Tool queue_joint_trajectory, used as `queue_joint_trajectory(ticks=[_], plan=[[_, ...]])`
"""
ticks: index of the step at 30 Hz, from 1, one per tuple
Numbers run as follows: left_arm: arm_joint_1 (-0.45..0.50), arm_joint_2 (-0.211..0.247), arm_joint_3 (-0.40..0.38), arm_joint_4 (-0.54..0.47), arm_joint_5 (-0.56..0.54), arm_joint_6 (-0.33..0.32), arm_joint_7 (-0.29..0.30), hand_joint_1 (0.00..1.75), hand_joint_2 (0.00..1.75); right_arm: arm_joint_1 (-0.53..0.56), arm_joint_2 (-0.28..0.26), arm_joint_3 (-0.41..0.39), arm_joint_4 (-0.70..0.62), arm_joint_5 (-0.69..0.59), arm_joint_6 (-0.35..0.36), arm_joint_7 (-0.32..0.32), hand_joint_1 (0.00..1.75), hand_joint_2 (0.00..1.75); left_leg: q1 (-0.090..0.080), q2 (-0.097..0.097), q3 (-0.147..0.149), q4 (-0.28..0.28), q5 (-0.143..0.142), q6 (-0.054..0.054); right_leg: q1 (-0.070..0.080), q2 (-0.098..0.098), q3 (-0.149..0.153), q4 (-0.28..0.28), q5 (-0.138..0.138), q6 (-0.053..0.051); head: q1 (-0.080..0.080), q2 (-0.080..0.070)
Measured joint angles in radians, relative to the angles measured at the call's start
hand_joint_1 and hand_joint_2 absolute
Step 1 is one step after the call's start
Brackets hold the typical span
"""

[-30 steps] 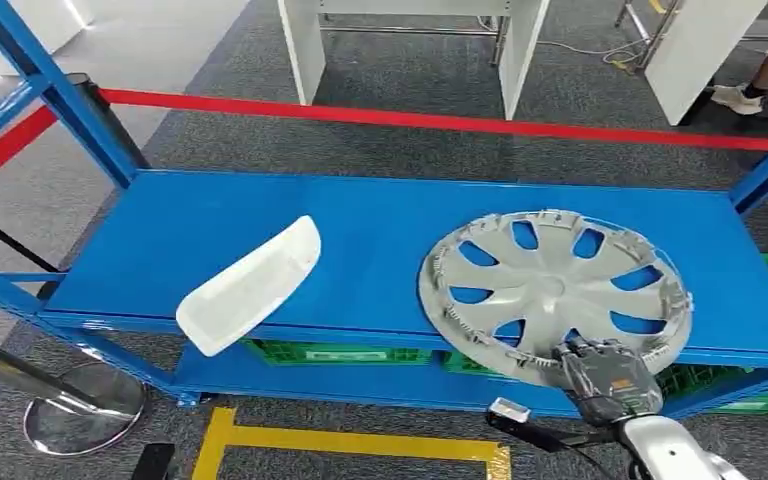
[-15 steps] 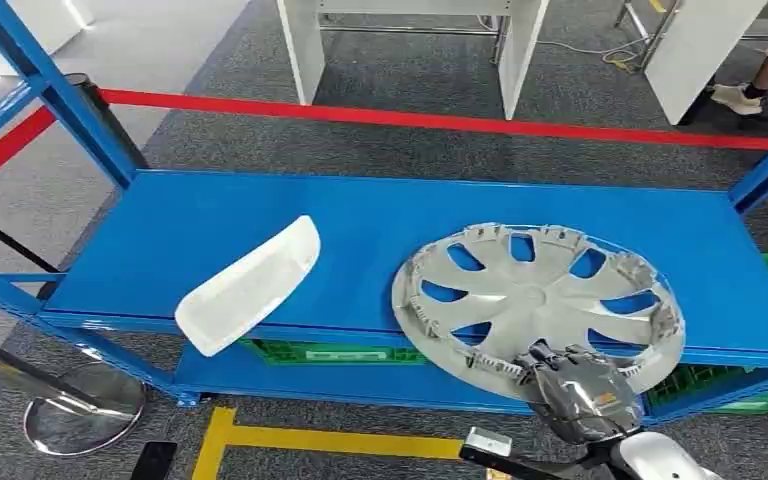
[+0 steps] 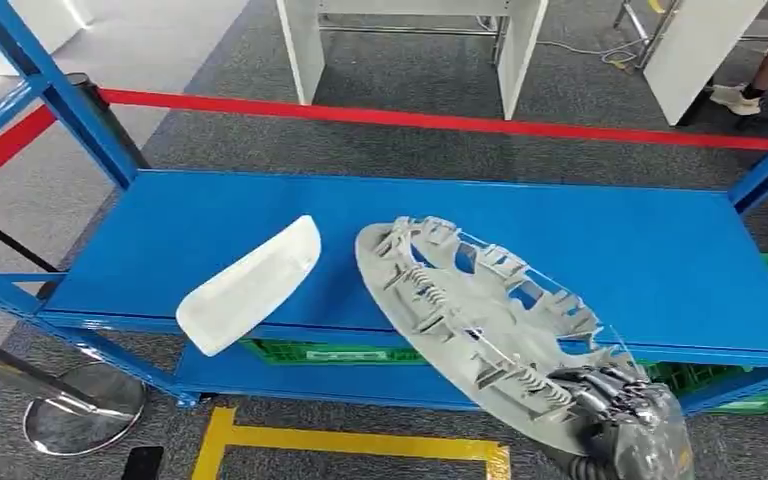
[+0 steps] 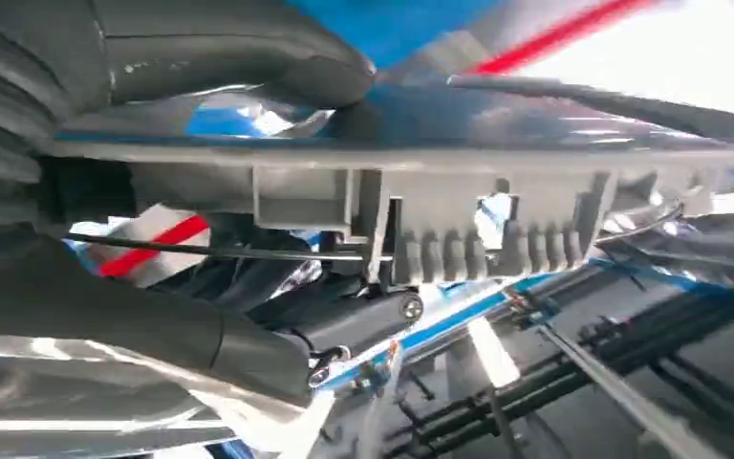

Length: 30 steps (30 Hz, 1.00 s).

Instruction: Take the parts from the cabinet and place them on the table.

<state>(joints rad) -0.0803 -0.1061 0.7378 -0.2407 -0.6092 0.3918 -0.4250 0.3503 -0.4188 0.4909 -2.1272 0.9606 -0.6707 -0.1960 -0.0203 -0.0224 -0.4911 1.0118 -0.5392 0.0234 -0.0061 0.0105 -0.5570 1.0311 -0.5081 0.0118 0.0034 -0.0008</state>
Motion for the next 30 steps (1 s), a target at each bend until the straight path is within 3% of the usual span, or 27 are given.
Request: queue_joint_trajectory(ticks=[1,2,4,6,7,9,11,19,23,30], plan=[[0.000,-0.002,0.002,0.000,-0.006,0.000,0.000,0.00,1.75,0.002,0.008,-0.009,-0.009,-0.073,-0.010,-0.063,1.75,1.75,0.000,0.000,0.000,0.000,0.000,0.000,0.000,0.000,0.000,0.000,0.000,0.000,0.000,0.000],[-0.001,-0.005,0.003,0.000,-0.023,0.001,0.002,0.00,1.75,0.001,0.023,-0.014,-0.025,-0.191,-0.027,-0.187,1.75,1.75,0.000,0.000,0.002,0.000,0.000,0.000,0.000,0.001,0.000,0.000,0.000,0.000,0.000,0.000],[-0.009,-0.013,0.003,0.000,-0.046,-0.005,0.012,0.00,1.75,-0.006,0.031,-0.006,-0.054,-0.353,-0.020,-0.348,1.75,1.75,0.000,0.000,0.002,0.001,0.000,0.000,0.000,0.000,0.000,0.000,0.001,0.001,0.000,0.000],[-0.020,-0.021,0.003,0.000,-0.051,-0.030,0.013,0.00,1.75,-0.034,0.025,0.063,-0.112,-0.524,0.056,-0.469,1.75,1.75,0.000,0.000,0.001,0.000,0.000,0.000,0.000,0.001,0.000,0.000,0.001,0.001,0.000,0.000],[-0.029,-0.026,0.003,0.000,-0.051,-0.037,0.009,0.00,1.75,-0.055,0.019,0.101,-0.138,-0.588,0.109,-0.488,1.75,1.75,0.000,0.001,0.001,0.000,0.000,0.000,0.000,0.002,0.000,0.000,0.001,0.001,-0.001,0.000],[-0.051,-0.036,0.003,0.000,-0.040,-0.048,-0.014,0.00,1.75,-0.091,0.019,0.165,-0.190,-0.688,0.212,-0.498,1.75,1.75,0.000,0.001,0.001,0.000,0.000,0.000,0.000,0.000,0.000,0.000,0.001,0.001,-0.001,0.000],[-0.065,-0.043,0.003,0.000,-0.017,-0.060,-0.028,0.00,1.75,-0.106,0.019,0.198,-0.214,-0.744,0.258,-0.499,1.75,1.75,0.000,0.000,0.001,0.000,0.000,0.000,0.000,-0.001,0.001,0.000,0.001,0.001,-0.001,0.000],[-0.066,-0.058,0.009,0.000,0.002,-0.086,-0.038,0.00,1.75,-0.086,0.028,0.200,-0.257,-0.839,0.322,-0.495,1.75,1.75,0.000,0.001,0.001,0.000,0.000,0.000,0.000,0.001,0.002,0.000,0.001,0.001,0.000,0.000],[-0.054,-0.058,0.013,0.000,0.010,-0.096,-0.038,0.00,1.75,-0.035,0.080,0.141,-0.242,-0.886,0.425,-0.495,1.75,1.75,-0.002,0.000,0.000,0.003,0.000,0.001,-0.002,0.000,0.001,-0.001,0.002,0.002,0.000,0.000],[-0.017,-0.045,0.021,0.001,0.003,-0.109,-0.022,0.00,1.75,0.023,0.170,0.045,-0.190,-0.936,0.538,-0.498,1.75,1.75,-0.006,0.001,-0.003,0.007,-0.002,0.008,-0.005,0.001,0.000,-0.002,0.005,0.008,0.000,0.000]])
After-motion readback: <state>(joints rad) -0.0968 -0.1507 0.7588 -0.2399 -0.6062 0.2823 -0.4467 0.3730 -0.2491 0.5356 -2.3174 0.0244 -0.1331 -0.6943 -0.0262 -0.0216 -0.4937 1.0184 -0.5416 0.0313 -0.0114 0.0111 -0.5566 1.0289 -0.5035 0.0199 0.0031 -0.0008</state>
